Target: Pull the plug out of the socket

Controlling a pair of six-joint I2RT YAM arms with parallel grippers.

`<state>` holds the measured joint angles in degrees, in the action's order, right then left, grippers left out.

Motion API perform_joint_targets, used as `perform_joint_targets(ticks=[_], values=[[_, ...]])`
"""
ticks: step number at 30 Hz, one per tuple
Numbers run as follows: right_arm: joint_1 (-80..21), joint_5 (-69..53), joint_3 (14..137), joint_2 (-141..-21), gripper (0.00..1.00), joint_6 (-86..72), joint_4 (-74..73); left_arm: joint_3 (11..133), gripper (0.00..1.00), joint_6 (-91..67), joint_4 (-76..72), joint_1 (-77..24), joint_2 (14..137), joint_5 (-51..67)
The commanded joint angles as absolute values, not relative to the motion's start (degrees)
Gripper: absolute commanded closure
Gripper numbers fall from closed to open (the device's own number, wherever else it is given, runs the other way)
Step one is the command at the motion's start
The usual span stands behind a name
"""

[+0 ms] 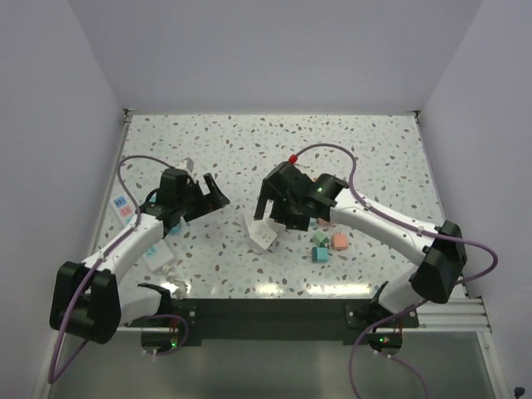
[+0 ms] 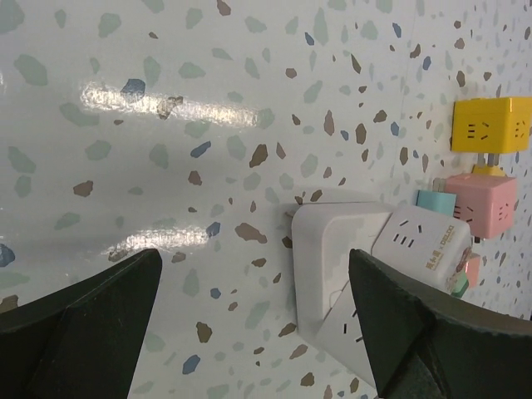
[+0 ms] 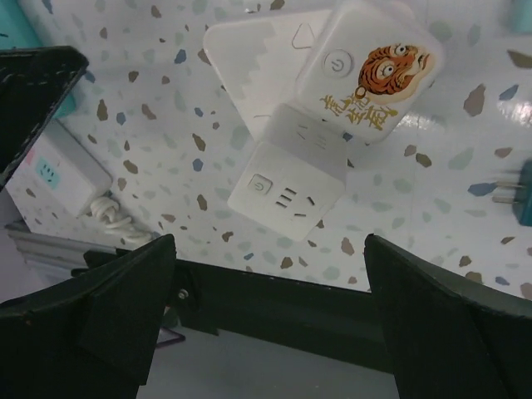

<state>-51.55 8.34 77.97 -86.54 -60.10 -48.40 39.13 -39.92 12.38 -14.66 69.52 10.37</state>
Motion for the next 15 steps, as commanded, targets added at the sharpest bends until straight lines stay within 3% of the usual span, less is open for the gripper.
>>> perform_joint_targets(ticks=[1,11,15], values=[[-52.29,7.29,79.36,-90.96,0.01,-73.81,-50.53,41.05,0.00,-40.69,16.17,-14.85,66.19,7.65],[-53.17,6.77,79.28,-100.19,0.02,-76.81,-47.56,37.27,0.00,-41.92,19.68,-14.85,58.10,7.21],[-53.35,3.61,77.17,-101.60,0.13,-74.98,-43.42,36.30,0.00,-41.22,19.69,-14.85,58.01,7.47]])
